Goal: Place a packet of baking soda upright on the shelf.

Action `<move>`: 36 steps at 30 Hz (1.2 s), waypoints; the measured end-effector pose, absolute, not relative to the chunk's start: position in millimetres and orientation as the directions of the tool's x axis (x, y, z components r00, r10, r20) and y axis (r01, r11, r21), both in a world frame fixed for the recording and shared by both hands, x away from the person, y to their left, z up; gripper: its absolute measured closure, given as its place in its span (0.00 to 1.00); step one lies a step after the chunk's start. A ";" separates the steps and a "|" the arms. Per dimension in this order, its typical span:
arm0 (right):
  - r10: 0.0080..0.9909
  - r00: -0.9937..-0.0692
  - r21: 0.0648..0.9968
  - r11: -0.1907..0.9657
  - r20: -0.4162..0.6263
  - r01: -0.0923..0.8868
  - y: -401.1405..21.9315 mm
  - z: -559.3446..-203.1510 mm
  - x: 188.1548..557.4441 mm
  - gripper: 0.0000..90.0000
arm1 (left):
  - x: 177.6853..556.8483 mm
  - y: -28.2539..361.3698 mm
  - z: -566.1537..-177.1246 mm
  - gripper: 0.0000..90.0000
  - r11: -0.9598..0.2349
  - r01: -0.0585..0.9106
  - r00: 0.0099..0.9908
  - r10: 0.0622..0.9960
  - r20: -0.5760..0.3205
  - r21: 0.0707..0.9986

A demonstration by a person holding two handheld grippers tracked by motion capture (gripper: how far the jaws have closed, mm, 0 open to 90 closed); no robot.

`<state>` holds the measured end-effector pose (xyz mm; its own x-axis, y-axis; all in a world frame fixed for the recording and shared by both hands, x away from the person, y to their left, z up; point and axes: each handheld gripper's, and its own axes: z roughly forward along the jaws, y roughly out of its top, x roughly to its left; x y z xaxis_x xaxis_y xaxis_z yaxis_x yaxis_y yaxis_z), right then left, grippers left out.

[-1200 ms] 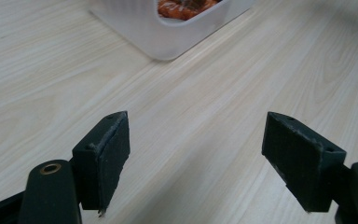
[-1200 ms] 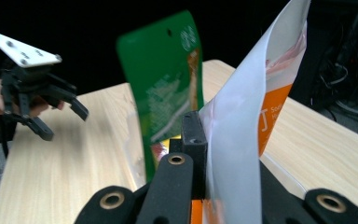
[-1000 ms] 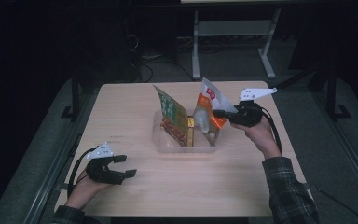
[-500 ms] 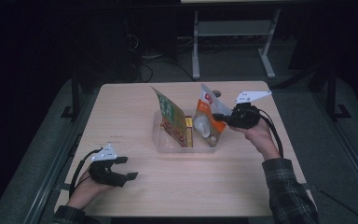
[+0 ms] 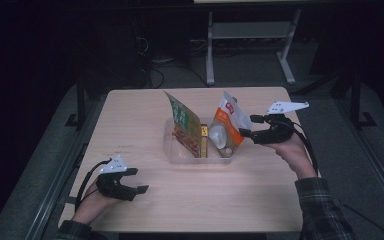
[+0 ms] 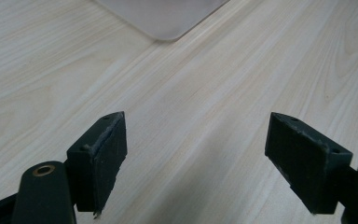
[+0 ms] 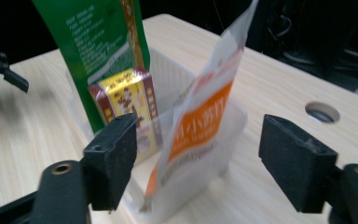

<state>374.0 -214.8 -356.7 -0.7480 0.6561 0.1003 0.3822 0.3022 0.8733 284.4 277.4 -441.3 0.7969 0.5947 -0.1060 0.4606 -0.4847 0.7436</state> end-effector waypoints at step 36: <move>0.713 -0.700 0.768 0.423 0.045 0.480 -243.3 -442.9 277.2 0.17 | 279.2 277.1 -441.7 0.22 -0.525 0.420 0.806 0.591 -0.038 0.740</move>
<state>277.2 -243.3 -442.9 -0.7002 0.7125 0.0451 0.4802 0.4232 0.7683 279.2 277.1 -441.7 0.8057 0.5911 -0.0378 0.4200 -0.5252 0.7401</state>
